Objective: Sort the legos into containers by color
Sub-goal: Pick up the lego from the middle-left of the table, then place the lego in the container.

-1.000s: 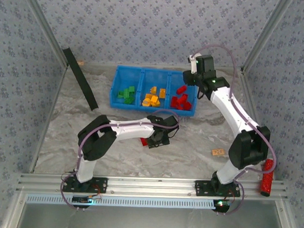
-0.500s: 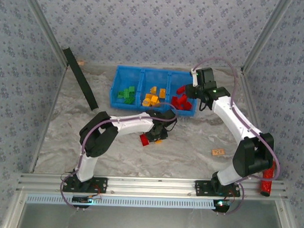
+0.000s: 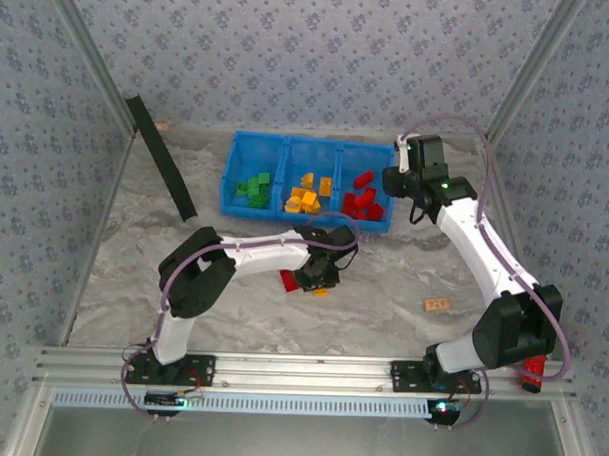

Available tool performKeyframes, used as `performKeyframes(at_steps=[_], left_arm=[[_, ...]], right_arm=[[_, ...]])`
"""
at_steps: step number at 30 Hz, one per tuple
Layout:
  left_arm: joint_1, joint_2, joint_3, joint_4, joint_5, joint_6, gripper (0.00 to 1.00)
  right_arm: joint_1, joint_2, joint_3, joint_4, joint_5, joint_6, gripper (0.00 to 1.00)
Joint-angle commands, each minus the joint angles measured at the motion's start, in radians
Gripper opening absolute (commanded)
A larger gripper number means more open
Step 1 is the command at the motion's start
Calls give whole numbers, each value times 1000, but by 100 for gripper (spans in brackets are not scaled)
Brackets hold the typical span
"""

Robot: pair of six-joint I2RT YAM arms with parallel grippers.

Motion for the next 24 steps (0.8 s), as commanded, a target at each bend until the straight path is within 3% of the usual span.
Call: performKeyframes(at_steps=[1,6,13,17,19,24], left_arm=[[0,-88,-15,-68,24,31,25],[57,-207,36,-103,-36,97,25],[204,-291,130,-66,-115,214,25],[274,-252,230,-18,-167,287,25],[291,-217,273,6,-231,317,25],[351,-83,376,64,-242,338,25]], right_arm=[[-4,-36,-28,-52,-42,35,46],[19,-69,-155,-32,-161,74,47],[147,-86,-307,42,-243,40,53],[220,-58,-349,94,-323,-20,58],[266,-44,-360,114,-316,-47,61],[358,42,-352,132,-269,-121,64]])
